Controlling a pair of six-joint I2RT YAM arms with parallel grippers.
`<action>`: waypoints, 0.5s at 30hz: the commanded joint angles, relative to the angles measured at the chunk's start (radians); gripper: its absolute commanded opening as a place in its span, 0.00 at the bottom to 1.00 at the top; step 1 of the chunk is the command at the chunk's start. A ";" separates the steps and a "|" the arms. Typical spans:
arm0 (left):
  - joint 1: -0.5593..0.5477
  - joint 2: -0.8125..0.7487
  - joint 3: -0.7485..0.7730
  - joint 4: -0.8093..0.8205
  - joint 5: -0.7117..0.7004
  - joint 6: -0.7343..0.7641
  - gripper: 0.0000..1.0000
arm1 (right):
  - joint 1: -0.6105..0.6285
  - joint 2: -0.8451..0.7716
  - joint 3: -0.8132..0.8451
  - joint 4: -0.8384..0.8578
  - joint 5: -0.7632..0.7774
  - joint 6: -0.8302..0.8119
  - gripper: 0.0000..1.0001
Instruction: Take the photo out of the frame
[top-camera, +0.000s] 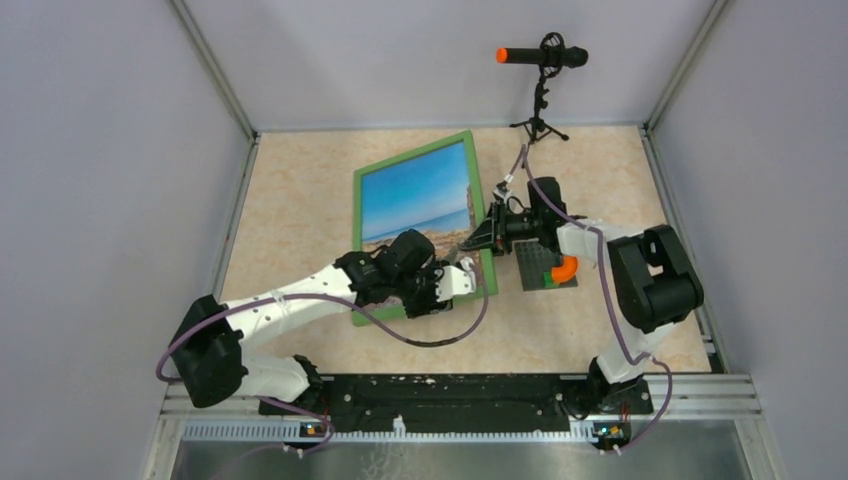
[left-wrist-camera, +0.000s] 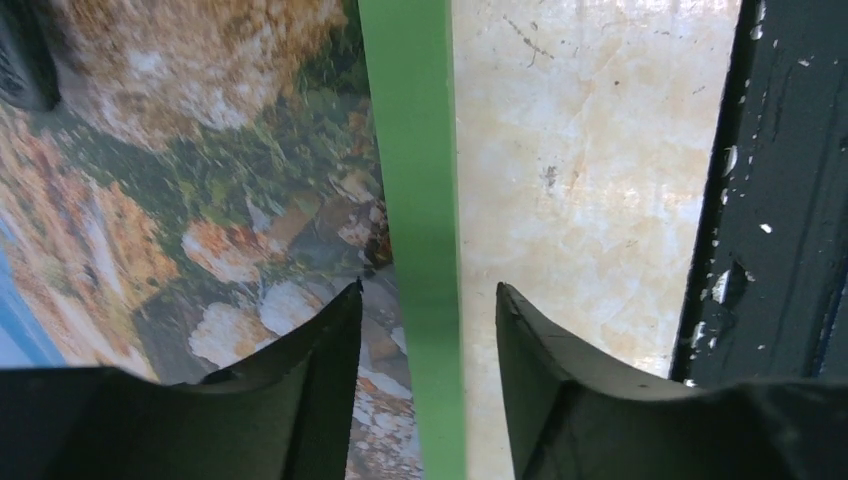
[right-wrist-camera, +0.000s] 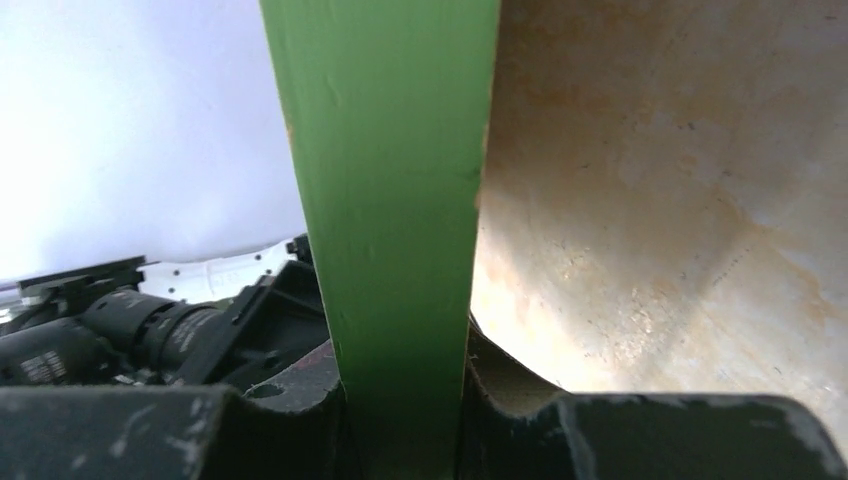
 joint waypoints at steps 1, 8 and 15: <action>0.002 -0.025 0.084 0.035 0.014 -0.010 0.67 | 0.021 -0.056 0.123 -0.279 0.003 -0.192 0.00; 0.178 -0.081 0.269 -0.131 0.104 -0.083 0.96 | 0.013 -0.110 0.311 -0.625 0.122 -0.441 0.00; 0.451 -0.154 0.397 -0.164 0.092 -0.237 0.99 | 0.012 -0.133 0.570 -0.915 0.277 -0.693 0.00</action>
